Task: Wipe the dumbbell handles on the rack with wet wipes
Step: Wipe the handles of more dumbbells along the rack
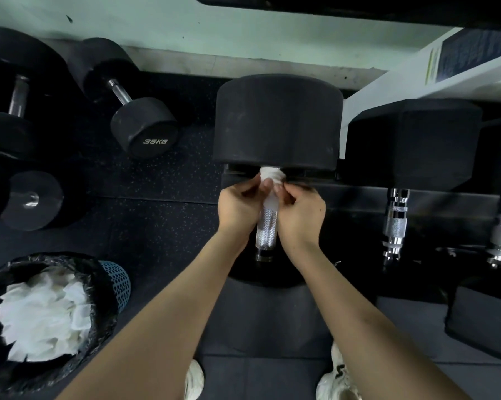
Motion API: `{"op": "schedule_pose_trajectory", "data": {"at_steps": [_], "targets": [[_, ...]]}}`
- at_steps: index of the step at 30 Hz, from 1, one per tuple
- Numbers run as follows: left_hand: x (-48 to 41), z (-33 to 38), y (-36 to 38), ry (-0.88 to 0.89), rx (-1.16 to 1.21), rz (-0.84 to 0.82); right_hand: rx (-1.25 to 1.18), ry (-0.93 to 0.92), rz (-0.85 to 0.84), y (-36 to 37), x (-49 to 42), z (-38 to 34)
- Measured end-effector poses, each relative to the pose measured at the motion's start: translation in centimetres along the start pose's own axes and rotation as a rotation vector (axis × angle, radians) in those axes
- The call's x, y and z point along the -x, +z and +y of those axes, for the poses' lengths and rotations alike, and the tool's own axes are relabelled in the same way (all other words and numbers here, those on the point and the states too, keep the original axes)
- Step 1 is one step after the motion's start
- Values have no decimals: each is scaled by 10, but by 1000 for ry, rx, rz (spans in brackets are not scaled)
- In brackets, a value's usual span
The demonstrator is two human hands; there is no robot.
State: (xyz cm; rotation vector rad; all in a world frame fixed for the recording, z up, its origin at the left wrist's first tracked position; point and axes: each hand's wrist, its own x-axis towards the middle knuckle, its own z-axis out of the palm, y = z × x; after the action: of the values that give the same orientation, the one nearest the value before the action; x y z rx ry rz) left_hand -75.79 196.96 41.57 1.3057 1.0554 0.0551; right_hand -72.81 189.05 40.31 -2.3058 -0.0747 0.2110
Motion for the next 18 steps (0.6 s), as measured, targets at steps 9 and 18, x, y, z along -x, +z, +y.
{"op": "schedule_pose_trajectory", "data": {"at_steps": [9,18], "targets": [[9,-4,-26,57,-553,-149,182,109,-372,-26,15,2],[11,-9,-35,68,-671,-270,164,151,-474,-32,20,16]]}}
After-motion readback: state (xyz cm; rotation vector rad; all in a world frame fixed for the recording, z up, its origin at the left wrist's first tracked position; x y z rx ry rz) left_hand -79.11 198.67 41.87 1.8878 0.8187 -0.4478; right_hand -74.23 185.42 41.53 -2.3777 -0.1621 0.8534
